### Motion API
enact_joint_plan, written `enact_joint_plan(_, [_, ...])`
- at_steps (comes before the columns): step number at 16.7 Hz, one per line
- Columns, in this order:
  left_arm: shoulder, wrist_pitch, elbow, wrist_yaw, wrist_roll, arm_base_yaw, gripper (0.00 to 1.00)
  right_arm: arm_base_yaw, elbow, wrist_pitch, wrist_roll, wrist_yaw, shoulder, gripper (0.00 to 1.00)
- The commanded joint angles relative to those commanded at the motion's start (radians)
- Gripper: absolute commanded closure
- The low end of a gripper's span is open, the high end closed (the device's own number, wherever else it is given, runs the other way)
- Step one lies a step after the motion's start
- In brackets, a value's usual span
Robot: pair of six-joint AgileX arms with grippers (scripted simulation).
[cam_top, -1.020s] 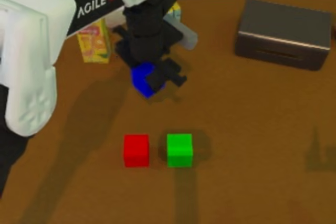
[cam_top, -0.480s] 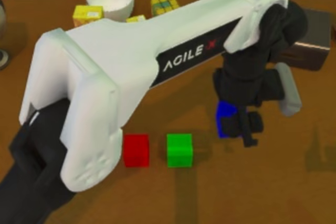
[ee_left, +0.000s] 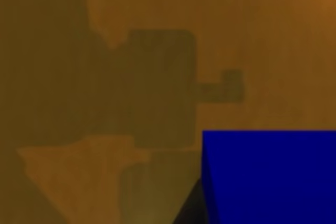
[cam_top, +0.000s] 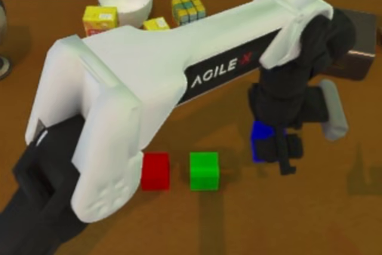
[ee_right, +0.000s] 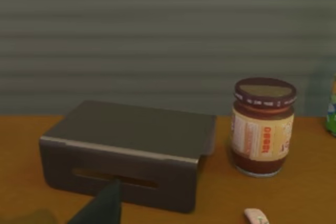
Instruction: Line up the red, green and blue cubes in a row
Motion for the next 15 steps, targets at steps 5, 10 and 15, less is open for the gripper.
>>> enact_joint_plan(5, [0.021,0.173,-0.151,0.001,0.000,-0.001,1.00,0.000,0.000,0.000,0.000,0.000,0.000,0.00])
enact_joint_plan(10, [0.027,0.212,-0.188,0.001,0.000,-0.001,1.00,0.000,0.000,0.000,0.000,0.000,0.000,0.00])
enact_joint_plan(15, [0.027,0.212,-0.188,0.001,0.000,-0.001,0.70,0.000,0.000,0.000,0.000,0.000,0.000,0.00])
